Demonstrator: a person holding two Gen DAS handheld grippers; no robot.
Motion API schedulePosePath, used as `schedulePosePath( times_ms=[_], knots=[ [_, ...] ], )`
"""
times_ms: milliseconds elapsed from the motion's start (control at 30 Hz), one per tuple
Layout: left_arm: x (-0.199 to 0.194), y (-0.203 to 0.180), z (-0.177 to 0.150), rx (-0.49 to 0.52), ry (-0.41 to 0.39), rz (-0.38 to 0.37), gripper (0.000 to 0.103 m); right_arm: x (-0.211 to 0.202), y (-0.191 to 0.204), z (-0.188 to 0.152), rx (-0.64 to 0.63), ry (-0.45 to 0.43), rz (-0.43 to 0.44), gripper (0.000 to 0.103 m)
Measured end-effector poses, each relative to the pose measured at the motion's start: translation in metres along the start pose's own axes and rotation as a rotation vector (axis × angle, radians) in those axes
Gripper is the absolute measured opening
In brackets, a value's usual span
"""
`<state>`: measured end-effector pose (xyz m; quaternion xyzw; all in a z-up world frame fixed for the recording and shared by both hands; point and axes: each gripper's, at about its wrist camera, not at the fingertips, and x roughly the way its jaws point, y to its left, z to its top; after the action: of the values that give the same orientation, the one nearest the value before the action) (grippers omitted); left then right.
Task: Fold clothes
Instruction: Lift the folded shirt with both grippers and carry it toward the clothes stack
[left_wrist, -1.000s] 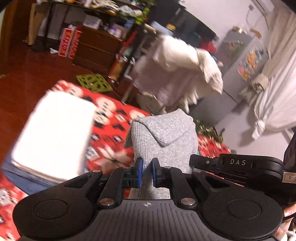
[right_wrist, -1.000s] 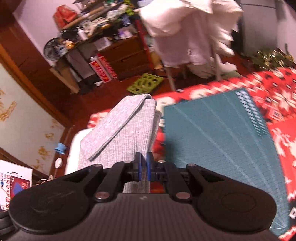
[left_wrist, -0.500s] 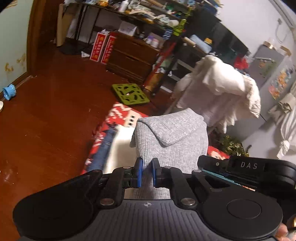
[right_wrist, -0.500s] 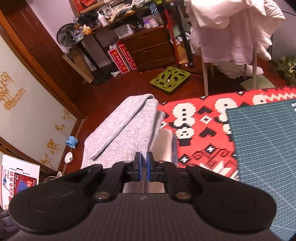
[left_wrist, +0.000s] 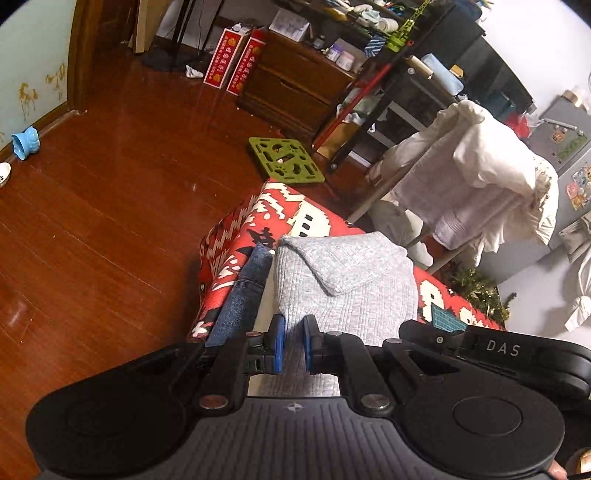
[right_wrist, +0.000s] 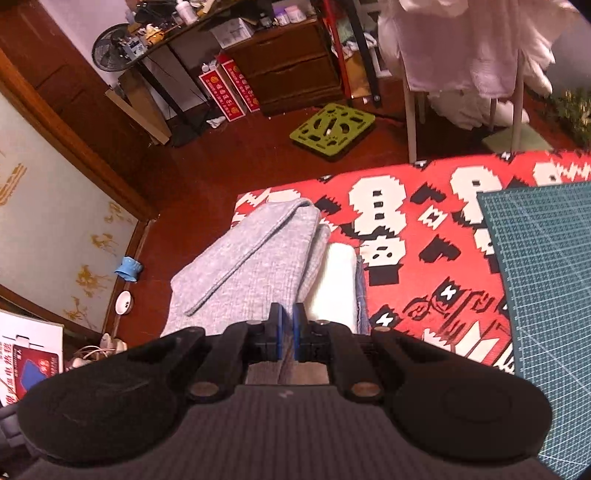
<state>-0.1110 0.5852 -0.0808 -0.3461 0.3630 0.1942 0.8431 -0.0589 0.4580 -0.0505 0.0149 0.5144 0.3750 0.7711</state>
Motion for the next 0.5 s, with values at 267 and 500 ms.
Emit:
schedulePosePath(
  times_ms=[267, 500],
  knots=[
    [0.006, 0.003, 0.005, -0.034, 0.007, -0.006, 0.011, 0.018, -0.024, 0.011, 0.083, 0.031, 0.064, 0.006],
    [0.003, 0.004, 0.001, -0.026, 0.004, 0.021, 0.024, 0.018, -0.026, 0.009, 0.056, 0.024, 0.066, 0.010]
  ],
)
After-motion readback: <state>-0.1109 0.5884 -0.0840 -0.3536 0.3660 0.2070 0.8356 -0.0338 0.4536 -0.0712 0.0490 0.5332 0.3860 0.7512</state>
